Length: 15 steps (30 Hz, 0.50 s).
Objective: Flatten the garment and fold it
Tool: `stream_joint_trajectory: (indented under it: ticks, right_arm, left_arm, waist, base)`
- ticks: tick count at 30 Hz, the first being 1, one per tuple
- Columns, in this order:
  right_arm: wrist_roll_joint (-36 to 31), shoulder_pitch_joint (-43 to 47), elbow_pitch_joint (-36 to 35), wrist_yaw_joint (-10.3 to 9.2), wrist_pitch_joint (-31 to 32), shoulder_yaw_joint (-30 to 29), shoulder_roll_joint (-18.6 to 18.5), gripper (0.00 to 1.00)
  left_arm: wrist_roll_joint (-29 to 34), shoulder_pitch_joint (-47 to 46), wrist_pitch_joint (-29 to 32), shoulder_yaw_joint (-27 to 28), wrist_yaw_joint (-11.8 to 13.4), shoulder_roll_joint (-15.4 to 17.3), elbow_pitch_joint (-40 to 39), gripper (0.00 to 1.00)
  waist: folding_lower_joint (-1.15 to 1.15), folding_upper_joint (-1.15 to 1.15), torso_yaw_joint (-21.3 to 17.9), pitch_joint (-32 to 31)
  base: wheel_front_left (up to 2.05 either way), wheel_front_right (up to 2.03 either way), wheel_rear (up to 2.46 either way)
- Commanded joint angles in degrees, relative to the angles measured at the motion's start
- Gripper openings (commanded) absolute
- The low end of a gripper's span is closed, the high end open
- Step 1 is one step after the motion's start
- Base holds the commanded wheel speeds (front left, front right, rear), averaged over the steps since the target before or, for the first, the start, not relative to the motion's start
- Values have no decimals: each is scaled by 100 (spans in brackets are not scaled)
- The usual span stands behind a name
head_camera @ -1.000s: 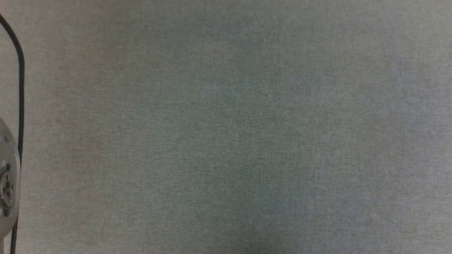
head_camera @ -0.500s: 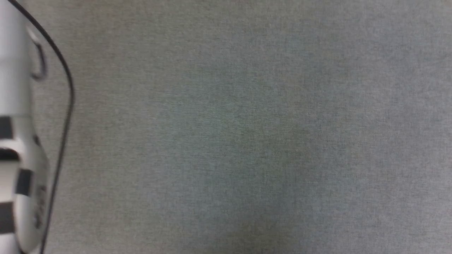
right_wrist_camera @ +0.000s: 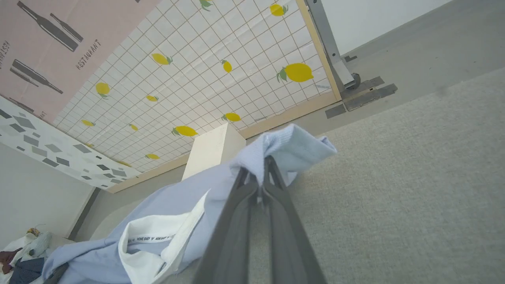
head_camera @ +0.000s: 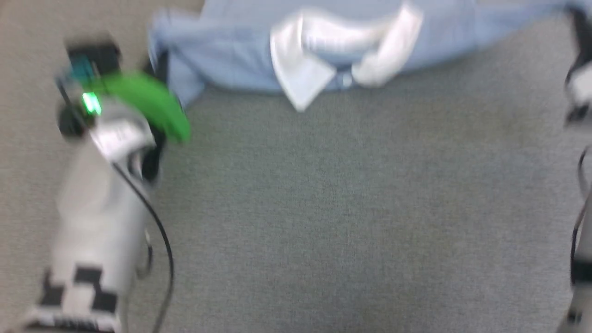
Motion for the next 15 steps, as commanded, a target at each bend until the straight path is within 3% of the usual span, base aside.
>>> stream_joint_trajectory:
  ticks: [1,11,15]
  right_arm:
    - [120,368,-101,-6,-10,-10,24,0]
    - [300,2703,-613,-6,85,-40,123,0]
    - [394,3373,-849,-6,298,-203,168,0]
  left_arm:
    - [-126,359,-53,-36,-35,-20,-89,0]
    - [-1000,2653,207,-147,-38,67,-1097,0]
    - [-1279,3449,535,-38,98,148,-1523,0]
  waist:
    - [1,0,77,-671]
    - [1,0,70,-1536]
    - [1,0,45,-1756]
  base:
    - [0,0,0]
    - [0,0,0]
    - [0,0,0]
